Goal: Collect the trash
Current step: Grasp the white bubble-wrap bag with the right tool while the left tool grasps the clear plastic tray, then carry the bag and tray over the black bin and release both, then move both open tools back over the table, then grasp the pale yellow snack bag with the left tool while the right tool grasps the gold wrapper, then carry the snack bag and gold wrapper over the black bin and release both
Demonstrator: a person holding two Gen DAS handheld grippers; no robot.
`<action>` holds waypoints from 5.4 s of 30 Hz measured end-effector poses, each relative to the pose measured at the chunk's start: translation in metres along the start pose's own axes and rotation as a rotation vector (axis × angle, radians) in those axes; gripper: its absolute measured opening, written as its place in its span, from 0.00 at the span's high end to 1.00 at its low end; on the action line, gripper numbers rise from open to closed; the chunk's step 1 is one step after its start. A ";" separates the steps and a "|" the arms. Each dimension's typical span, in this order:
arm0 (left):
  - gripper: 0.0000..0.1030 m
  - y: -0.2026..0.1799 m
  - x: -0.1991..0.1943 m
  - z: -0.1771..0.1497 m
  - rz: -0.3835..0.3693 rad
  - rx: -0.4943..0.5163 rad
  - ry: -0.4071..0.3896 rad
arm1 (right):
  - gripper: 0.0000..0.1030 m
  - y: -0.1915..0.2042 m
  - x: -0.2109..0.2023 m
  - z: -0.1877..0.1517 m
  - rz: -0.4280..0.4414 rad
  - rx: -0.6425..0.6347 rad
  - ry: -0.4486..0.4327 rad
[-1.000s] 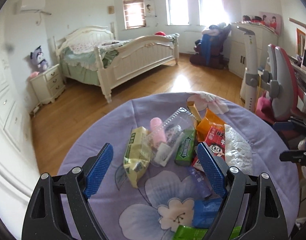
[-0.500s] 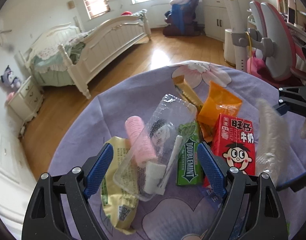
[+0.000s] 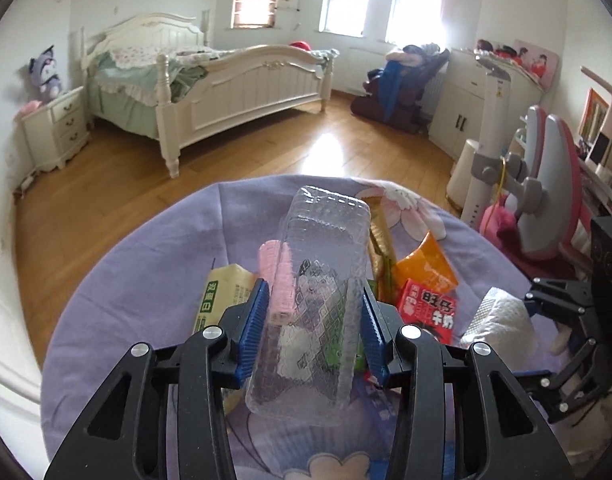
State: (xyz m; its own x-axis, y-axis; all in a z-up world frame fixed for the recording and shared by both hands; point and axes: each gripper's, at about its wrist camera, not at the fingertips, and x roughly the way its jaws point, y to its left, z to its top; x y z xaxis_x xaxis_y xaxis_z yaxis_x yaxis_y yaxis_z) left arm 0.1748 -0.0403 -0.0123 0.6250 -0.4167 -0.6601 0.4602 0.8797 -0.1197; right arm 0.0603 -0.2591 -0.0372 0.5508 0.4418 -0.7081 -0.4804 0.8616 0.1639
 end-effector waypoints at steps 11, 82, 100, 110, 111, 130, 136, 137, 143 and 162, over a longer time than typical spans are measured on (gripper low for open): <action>0.57 -0.065 -0.078 -0.023 -0.004 -0.030 -0.109 | 0.38 -0.001 -0.066 -0.002 -0.057 0.135 -0.250; 0.16 -0.145 -0.038 -0.019 0.078 -0.093 -0.088 | 0.14 -0.082 -0.126 -0.069 -0.366 0.253 -0.277; 0.16 0.039 -0.009 -0.032 0.192 -0.045 0.084 | 0.50 -0.024 0.004 0.103 -0.204 0.007 -0.096; 0.39 0.057 0.047 -0.027 0.183 -0.062 0.210 | 0.50 -0.064 0.087 0.132 -0.128 0.151 0.088; 0.50 0.058 0.050 -0.026 0.178 -0.061 0.211 | 0.50 -0.064 0.091 0.131 -0.123 0.158 0.096; 0.59 0.017 -0.045 -0.034 0.178 -0.150 -0.069 | 0.96 -0.014 -0.009 0.098 -0.058 0.135 -0.217; 0.59 -0.019 -0.088 -0.046 0.167 -0.174 -0.153 | 0.96 0.007 -0.072 0.080 -0.132 0.074 -0.393; 0.59 -0.023 -0.093 -0.047 0.169 -0.173 -0.159 | 0.96 0.011 -0.081 0.075 -0.145 0.063 -0.414; 0.59 -0.063 -0.113 -0.053 0.151 -0.151 -0.193 | 0.96 0.023 -0.114 0.047 -0.230 0.015 -0.477; 0.59 -0.210 -0.050 -0.048 -0.090 -0.053 -0.140 | 0.96 -0.070 -0.178 -0.069 -0.527 0.219 -0.495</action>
State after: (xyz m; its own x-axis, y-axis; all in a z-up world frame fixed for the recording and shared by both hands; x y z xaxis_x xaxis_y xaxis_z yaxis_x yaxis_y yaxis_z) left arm 0.0168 -0.1929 0.0098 0.6667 -0.5185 -0.5354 0.4861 0.8470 -0.2150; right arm -0.0509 -0.4154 0.0304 0.9372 -0.0259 -0.3478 0.0491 0.9971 0.0582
